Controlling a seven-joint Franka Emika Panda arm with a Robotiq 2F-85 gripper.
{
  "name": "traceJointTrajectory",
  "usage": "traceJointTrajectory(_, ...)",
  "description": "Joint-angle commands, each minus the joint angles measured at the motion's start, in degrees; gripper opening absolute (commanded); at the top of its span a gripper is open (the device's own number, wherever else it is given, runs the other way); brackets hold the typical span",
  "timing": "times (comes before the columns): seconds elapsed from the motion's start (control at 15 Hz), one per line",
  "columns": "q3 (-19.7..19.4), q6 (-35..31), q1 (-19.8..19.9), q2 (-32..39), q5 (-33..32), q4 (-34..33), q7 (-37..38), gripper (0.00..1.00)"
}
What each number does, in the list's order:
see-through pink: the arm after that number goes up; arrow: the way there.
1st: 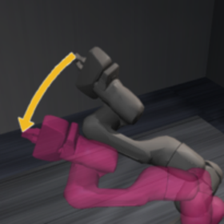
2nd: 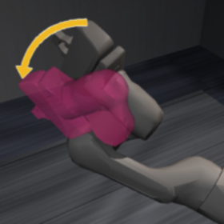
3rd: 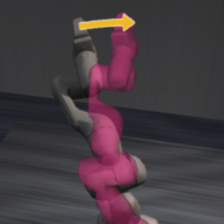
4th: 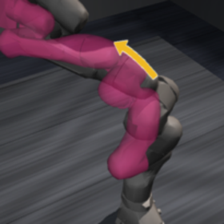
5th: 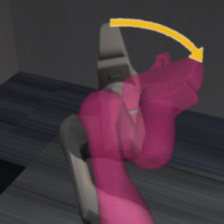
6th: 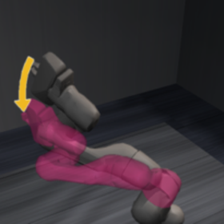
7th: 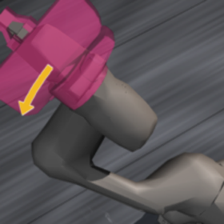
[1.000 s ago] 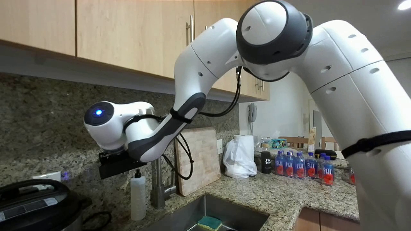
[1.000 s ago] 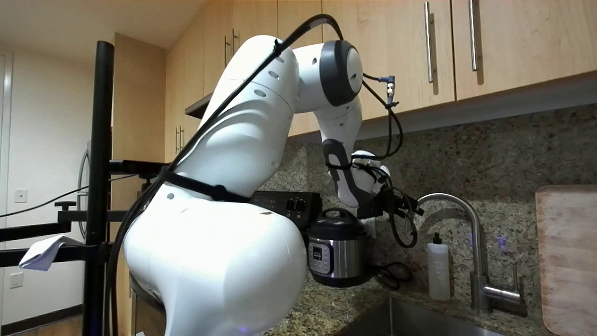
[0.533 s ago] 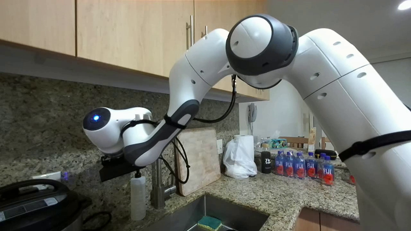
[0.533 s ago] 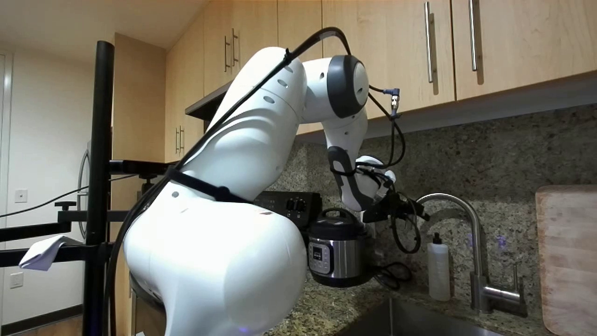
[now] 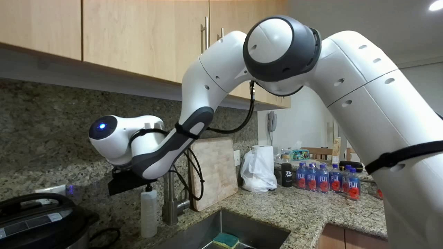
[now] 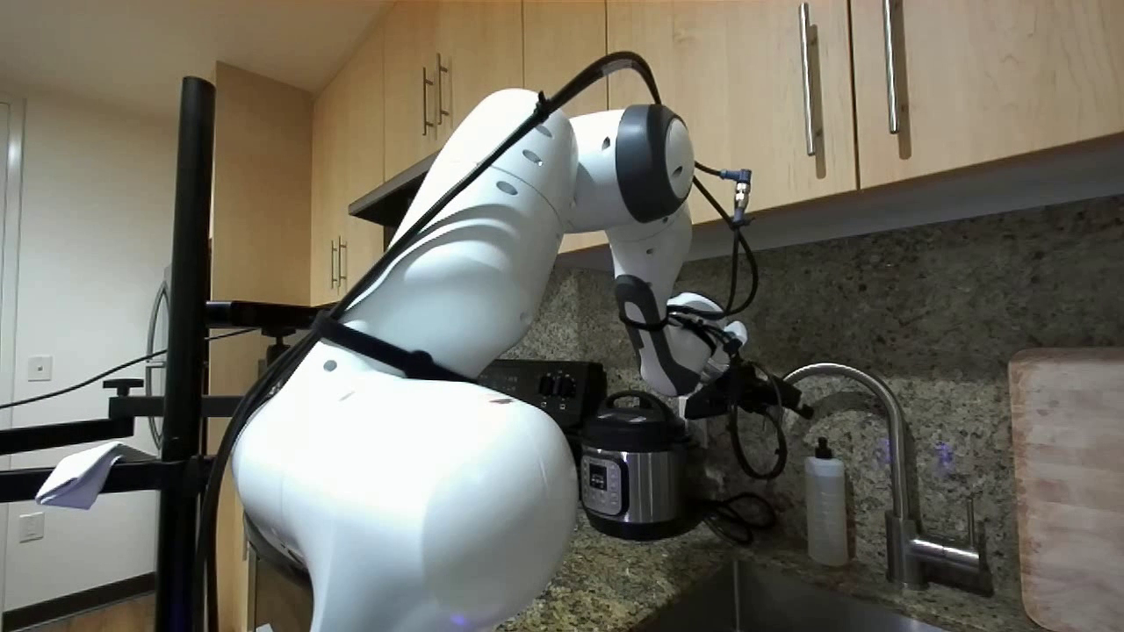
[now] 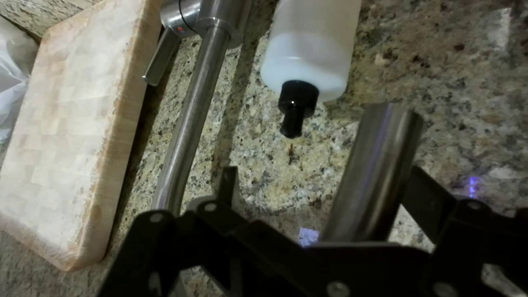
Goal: Push the faucet to the right side of the sink.
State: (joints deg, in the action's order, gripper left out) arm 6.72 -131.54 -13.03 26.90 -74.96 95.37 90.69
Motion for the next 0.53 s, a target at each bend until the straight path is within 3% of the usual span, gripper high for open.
traceJointTrajectory(0.0,-0.6,2.0,0.1,-1.4,2.1,1.5,0.1,1.0)
traceJointTrajectory(0.47,-1.0,3.0,0.1,-4.2,3.4,4.3,2.4,1.0)
